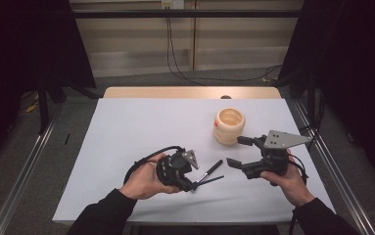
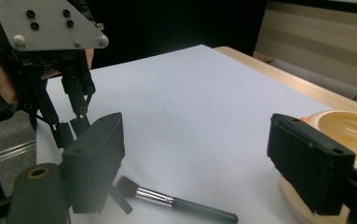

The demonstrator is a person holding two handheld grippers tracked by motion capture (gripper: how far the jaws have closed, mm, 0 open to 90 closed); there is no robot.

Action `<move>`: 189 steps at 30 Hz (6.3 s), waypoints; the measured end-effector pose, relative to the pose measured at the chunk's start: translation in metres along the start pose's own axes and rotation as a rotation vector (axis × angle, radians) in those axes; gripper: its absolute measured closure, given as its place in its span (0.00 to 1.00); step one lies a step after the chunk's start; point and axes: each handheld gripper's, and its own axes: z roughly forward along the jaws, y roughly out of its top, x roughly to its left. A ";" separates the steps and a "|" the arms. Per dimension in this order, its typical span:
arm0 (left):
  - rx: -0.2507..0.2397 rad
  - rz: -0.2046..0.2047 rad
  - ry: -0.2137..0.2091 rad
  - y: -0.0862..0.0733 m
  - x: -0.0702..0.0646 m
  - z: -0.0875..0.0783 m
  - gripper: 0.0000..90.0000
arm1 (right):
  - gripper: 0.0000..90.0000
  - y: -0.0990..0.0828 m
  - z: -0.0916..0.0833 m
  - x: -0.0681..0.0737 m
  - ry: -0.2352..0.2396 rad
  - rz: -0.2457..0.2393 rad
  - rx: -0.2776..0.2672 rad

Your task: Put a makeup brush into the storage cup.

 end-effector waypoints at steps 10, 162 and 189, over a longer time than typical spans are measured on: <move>0.007 0.001 -0.004 0.001 0.001 0.001 0.93 | 0.28 0.007 0.013 -0.001 0.123 -0.075 0.112; -0.700 -0.215 0.270 -0.063 0.009 -0.030 0.03 | 0.95 -0.020 0.042 0.000 0.217 -0.063 0.372; -0.768 -0.199 0.237 -0.059 0.004 -0.025 0.03 | 0.95 -0.014 0.030 0.000 0.255 -0.022 0.065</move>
